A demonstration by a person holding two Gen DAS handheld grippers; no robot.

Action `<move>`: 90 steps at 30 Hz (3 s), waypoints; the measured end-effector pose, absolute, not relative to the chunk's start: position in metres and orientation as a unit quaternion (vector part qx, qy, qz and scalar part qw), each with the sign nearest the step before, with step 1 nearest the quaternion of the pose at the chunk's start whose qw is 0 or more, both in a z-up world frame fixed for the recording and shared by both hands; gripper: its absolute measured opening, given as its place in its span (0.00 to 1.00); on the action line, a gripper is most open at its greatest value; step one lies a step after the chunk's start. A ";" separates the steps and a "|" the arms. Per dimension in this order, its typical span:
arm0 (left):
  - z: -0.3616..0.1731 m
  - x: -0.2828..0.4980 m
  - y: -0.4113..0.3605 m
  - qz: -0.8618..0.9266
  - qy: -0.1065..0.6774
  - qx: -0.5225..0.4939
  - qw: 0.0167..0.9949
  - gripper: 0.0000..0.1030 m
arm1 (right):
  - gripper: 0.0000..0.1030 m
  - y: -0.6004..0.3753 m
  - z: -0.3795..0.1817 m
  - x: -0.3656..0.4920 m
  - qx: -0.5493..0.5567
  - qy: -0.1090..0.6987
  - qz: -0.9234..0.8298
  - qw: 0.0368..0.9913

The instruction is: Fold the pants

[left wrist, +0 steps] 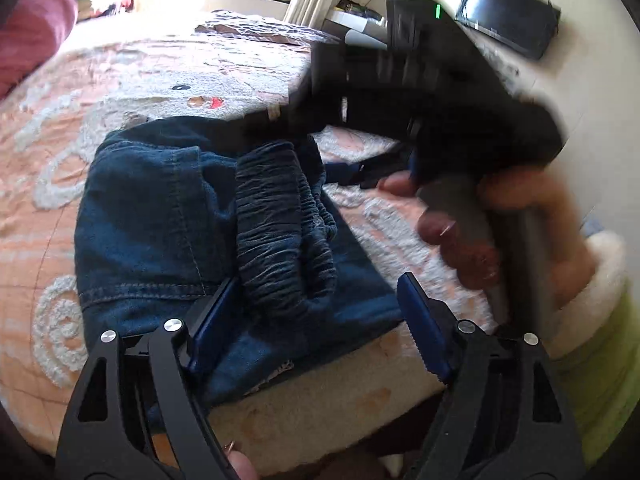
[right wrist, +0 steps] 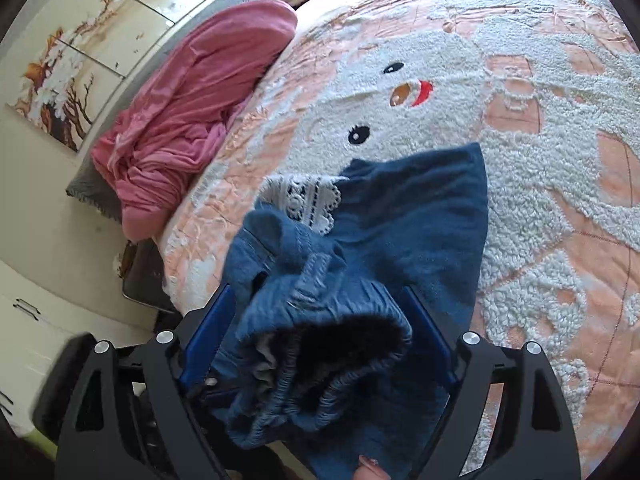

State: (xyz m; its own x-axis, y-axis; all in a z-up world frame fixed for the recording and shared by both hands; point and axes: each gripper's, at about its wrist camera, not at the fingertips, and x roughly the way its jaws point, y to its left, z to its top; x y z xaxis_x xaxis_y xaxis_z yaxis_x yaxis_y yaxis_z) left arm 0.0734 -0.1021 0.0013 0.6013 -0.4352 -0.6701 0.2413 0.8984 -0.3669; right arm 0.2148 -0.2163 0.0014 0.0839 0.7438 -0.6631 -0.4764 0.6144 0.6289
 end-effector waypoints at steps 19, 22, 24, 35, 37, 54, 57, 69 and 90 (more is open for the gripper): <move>-0.017 0.075 -0.039 -0.030 0.434 -0.072 0.898 0.74 | 0.42 -0.226 0.004 0.222 0.117 0.501 0.436 0.739; -0.019 0.072 -0.039 -0.034 0.440 -0.088 0.893 0.74 | 0.42 -0.221 -0.008 0.229 0.106 0.513 0.421 0.741; -0.017 0.067 -0.044 -0.035 0.440 -0.083 0.893 0.74 | 0.43 -0.219 -0.014 0.229 0.098 0.518 0.413 0.743; 0.014 0.038 -0.039 -0.068 0.400 -0.080 0.910 0.72 | 0.62 -0.216 0.052 0.212 0.061 0.433 0.435 0.787; 0.012 0.038 -0.045 -0.087 0.406 -0.078 0.906 0.58 | 0.62 -0.191 0.055 0.211 0.020 0.436 0.445 0.782; -0.007 0.034 -0.074 -0.115 0.433 -0.034 0.893 0.54 | 0.10 -0.092 0.022 0.195 -0.178 0.457 0.442 0.751; -0.009 0.035 -0.075 -0.113 0.433 -0.033 0.894 0.54 | 0.06 -0.089 0.026 0.200 -0.182 0.438 0.418 0.775; -0.009 0.033 -0.066 -0.111 0.434 -0.045 0.893 0.54 | 0.04 -0.106 0.003 0.235 -0.144 0.465 0.360 0.796; -0.007 0.027 -0.074 -0.098 0.437 -0.048 0.893 0.56 | 0.50 -0.205 0.063 0.159 -0.034 0.404 0.400 0.822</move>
